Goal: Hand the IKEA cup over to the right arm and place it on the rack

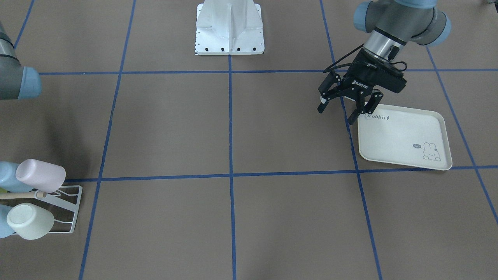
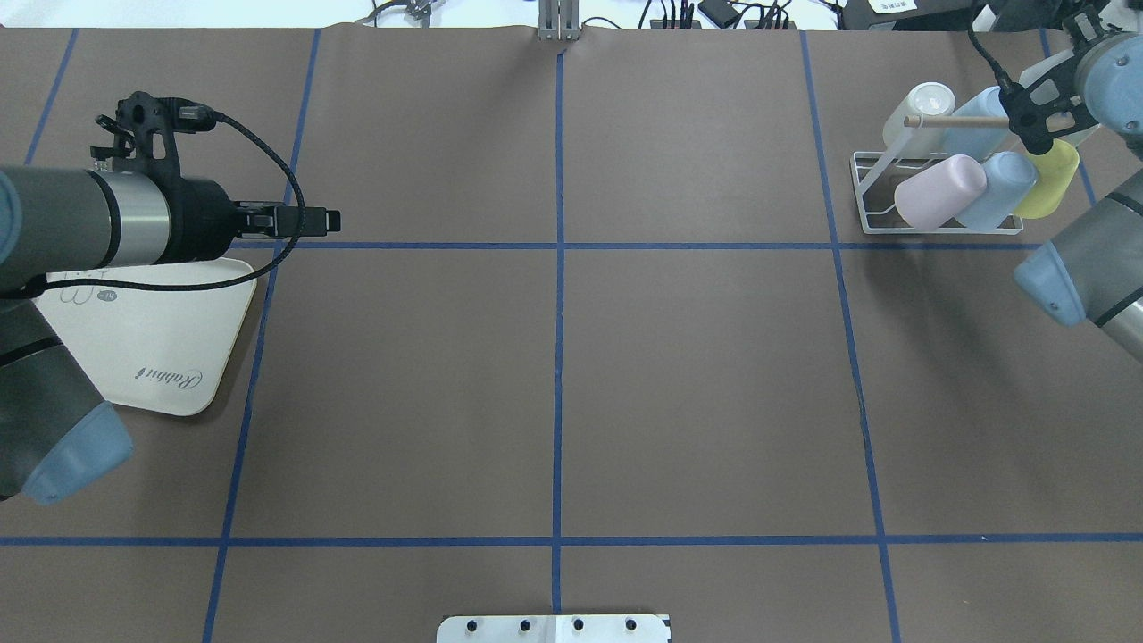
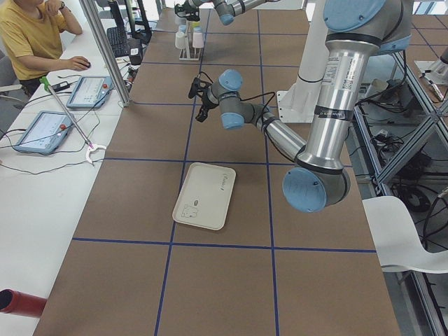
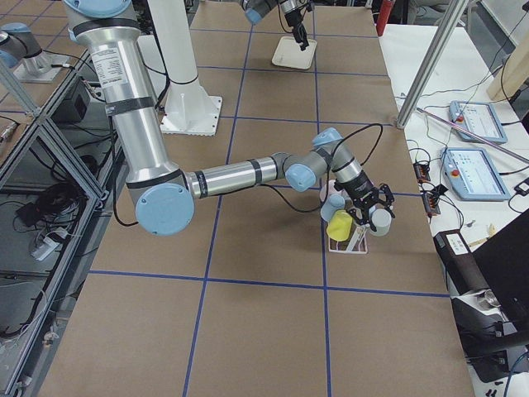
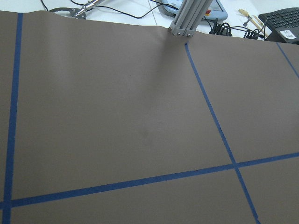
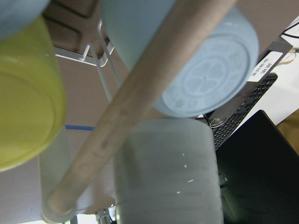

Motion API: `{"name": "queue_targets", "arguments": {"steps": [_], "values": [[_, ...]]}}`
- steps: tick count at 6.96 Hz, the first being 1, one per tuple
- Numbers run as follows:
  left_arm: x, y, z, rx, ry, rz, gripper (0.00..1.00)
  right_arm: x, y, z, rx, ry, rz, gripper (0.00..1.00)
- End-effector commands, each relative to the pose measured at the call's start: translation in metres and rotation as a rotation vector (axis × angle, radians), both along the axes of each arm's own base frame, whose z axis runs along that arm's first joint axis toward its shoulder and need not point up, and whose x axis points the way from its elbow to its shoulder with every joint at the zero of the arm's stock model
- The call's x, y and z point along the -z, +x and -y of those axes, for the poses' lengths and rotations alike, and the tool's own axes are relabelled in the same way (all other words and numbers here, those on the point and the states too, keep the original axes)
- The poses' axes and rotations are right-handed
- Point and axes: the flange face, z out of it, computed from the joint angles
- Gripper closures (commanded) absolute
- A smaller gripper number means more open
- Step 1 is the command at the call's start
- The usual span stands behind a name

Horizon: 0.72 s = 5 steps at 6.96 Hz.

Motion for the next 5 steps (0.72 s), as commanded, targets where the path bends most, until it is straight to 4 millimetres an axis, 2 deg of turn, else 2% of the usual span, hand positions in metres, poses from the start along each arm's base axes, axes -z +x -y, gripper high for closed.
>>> {"name": "queue_targets", "arguments": {"steps": [1,3,4,5], "values": [[0.0002,0.0001,0.0001,0.000,0.000,0.000,0.00,-0.0036,-0.0134,-0.0029,0.006,0.005,-0.027,1.00],[-0.0005,0.0004,0.0004,0.000,-0.002,0.000,0.00,-0.0031,-0.0211,-0.0043,0.009,0.012,-0.037,1.00],[-0.0006,0.0000,-0.0001,0.000,-0.002,0.000,0.00,-0.0028,-0.0213,-0.0037,0.007,0.012,-0.037,0.90],[-0.0005,0.0004,0.0004,0.000,-0.002,0.000,0.00,-0.0035,-0.0226,-0.0033,0.000,0.011,-0.030,0.37]]}}
